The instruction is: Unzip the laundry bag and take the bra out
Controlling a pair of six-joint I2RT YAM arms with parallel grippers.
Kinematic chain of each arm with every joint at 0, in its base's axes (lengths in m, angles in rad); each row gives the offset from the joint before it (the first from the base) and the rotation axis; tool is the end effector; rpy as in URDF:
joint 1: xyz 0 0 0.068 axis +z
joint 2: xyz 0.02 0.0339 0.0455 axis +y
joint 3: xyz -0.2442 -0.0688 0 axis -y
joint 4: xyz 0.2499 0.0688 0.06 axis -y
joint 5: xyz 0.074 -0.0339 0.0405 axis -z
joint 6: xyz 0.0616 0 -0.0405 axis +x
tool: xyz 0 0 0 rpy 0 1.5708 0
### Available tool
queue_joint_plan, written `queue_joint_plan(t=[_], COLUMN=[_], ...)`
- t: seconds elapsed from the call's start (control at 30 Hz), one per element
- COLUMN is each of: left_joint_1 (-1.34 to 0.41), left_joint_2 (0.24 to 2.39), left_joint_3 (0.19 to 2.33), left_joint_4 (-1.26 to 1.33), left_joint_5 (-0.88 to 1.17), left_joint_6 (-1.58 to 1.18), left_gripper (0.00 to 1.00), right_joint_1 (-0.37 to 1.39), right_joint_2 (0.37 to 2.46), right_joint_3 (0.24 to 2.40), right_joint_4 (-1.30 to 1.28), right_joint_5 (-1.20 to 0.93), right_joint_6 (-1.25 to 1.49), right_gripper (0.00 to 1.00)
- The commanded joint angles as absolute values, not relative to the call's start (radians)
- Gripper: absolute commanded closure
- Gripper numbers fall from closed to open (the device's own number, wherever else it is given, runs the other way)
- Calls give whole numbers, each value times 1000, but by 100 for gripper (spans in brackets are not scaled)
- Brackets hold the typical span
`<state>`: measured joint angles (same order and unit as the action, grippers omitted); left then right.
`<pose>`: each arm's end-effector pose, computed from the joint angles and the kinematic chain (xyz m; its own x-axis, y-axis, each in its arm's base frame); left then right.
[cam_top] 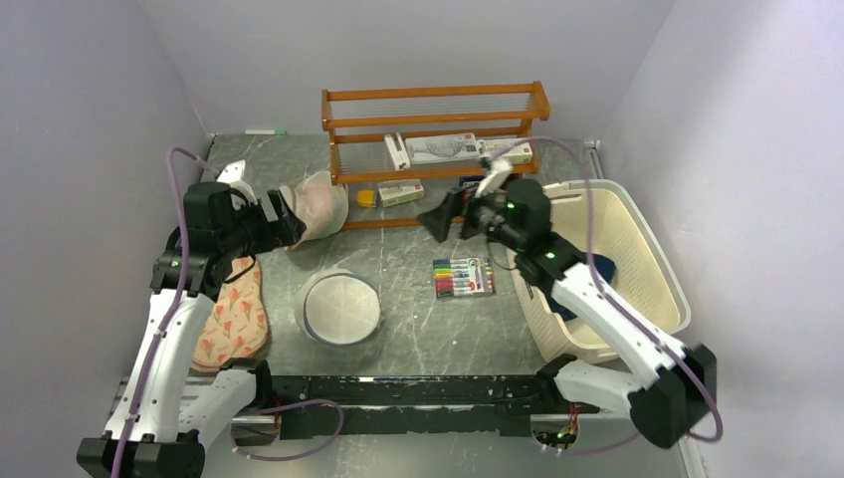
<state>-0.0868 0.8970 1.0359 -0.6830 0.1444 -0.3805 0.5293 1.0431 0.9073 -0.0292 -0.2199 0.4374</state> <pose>0.2207 -0.0281 0.3285 -0.5562 -0.3205 -0.7667 0.0020 0.9221 -0.3869 0.2393 0.1555 0.3281 -0.4158 0.2357 -0.8784 -0.5546 0.6998 0.4503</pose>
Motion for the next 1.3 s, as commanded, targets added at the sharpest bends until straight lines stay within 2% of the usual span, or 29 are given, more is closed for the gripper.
queue_joint_plan(t=[0.0, 0.2, 0.43, 0.5, 0.6, 0.67, 0.8, 1.0, 1.17, 1.27], left_joint_1=[-68, -64, -67, -76, -99, -119, -153, -295, -445, -492], left_joint_2=[871, 875, 913, 926, 957, 974, 1004, 1097, 1239, 1331], left_joint_3=[974, 855, 712, 684, 675, 680, 675, 723, 853, 942], left_joint_4=[-744, -739, -669, -642, -626, -621, -579, -504, -499, -519], left_joint_5=[244, 381, 521, 540, 533, 511, 491, 406, 261, 204], left_joint_6=[-423, -478, -550, -564, -577, -581, -601, -641, -633, -600], left_gripper=[1, 1, 1, 4, 8, 9, 13, 35, 47, 63], right_joint_1=[667, 844, 882, 884, 885, 885, 886, 885, 886, 888], right_joint_2=[1206, 1412, 1516, 1528, 1540, 1545, 1535, 1521, 1519, 1499], right_joint_3=[1007, 1077, 1018, 983, 937, 905, 842, 767, 700, 658], right_joint_4=[-24, -106, -73, -55, -25, -8, 49, 203, 368, 433], right_joint_5=[-388, -372, -429, -443, -489, -527, -559, -576, -525, -494], right_joint_6=[426, 394, 407, 418, 424, 414, 428, 520, 623, 675], right_gripper=[0, 0, 0, 0, 7, 17, 20, 23, 23, 22])
